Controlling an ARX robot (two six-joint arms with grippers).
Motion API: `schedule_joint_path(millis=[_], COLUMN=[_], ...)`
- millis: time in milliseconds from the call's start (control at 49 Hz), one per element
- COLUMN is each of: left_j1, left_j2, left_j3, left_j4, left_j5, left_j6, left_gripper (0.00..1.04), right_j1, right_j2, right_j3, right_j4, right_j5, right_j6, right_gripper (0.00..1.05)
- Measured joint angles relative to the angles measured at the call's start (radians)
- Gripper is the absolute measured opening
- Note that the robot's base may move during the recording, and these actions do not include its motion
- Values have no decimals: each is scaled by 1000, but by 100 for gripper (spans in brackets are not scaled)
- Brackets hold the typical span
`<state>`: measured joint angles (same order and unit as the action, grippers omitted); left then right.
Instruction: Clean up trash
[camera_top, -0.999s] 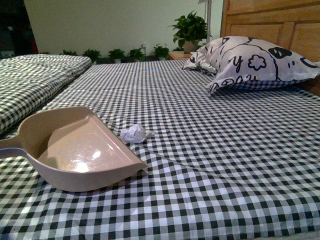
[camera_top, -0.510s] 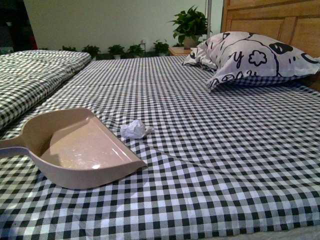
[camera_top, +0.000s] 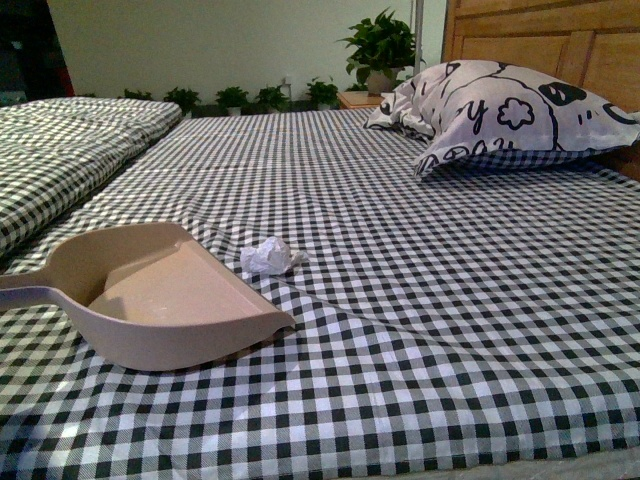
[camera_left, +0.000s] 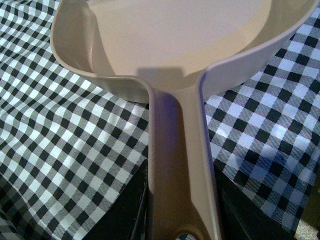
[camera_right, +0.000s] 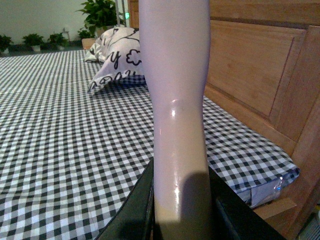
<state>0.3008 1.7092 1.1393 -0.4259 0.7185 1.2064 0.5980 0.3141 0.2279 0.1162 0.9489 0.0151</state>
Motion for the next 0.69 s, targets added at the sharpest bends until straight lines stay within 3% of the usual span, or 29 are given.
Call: schedule_joint_path(millis=[693], left_j1=[-5], left_j2=[32], left_j3=[6], left_j4=[-47], left_j5=[-23], left_j6=[10], left_gripper=[29], right_j1=[0], right_j2=[0], right_j3=[0], right_j4=[0], right_j5=[0], right_j6=[0], right_gripper=[21])
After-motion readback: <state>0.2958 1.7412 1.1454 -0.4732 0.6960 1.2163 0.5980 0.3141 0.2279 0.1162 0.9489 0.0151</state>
